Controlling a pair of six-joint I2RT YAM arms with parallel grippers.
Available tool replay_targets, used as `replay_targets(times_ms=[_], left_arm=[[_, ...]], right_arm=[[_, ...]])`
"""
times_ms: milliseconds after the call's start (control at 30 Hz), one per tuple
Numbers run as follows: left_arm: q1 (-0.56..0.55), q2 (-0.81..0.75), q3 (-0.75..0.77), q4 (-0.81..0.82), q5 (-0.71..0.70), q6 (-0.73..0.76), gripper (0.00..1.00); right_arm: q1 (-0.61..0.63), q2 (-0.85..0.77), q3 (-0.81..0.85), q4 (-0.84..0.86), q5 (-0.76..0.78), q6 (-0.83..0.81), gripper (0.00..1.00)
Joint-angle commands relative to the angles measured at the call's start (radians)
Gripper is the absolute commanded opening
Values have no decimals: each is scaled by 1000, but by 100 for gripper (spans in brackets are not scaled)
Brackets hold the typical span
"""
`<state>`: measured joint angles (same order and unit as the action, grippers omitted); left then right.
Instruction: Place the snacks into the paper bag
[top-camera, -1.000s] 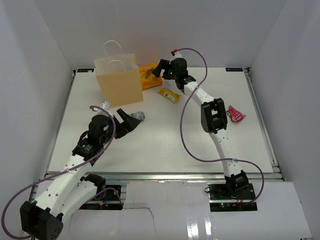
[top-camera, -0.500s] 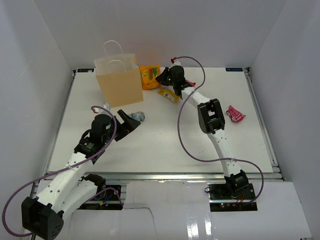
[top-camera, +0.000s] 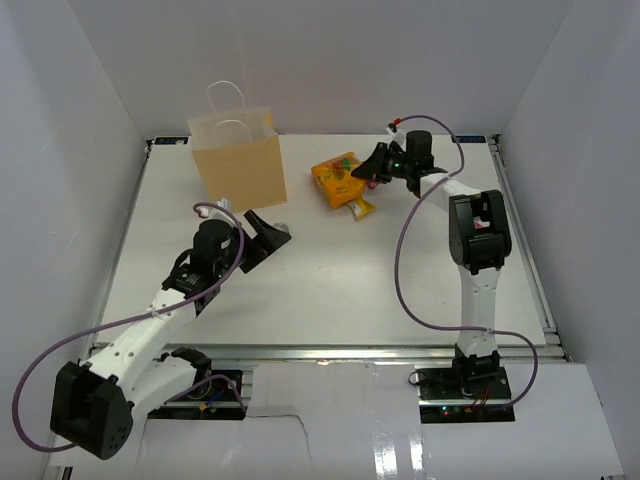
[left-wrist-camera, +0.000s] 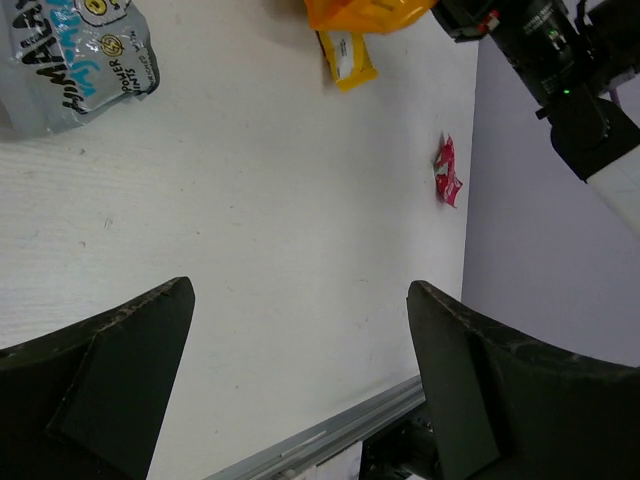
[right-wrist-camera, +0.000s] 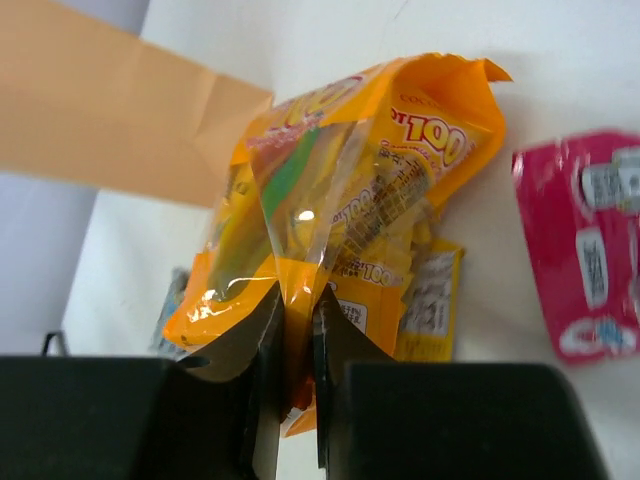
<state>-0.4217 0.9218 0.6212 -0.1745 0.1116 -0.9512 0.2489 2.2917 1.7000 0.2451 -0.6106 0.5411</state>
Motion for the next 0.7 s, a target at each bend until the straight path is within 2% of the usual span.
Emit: replay_targets(times_ms=[0,100,267,500,667], left_arm=[[-5,78,3,156,71,-23,98],[-8,170,17,249,100,-50,98],[-31,320,60,306,129,-158,98],[-118,564,166,323,108,-297,98],[-176,635,181,325,108,-356,98]], right_arm=[[-13,-219,-112,152,-315,-3,8],[-17,-369,-308,138,-351,-39,8],[-17,-549,-621,126,-370,-87,8],[-17,-689,-861,137,-348,-102,8],[-17,-718,-933,206,-354,-46,8]])
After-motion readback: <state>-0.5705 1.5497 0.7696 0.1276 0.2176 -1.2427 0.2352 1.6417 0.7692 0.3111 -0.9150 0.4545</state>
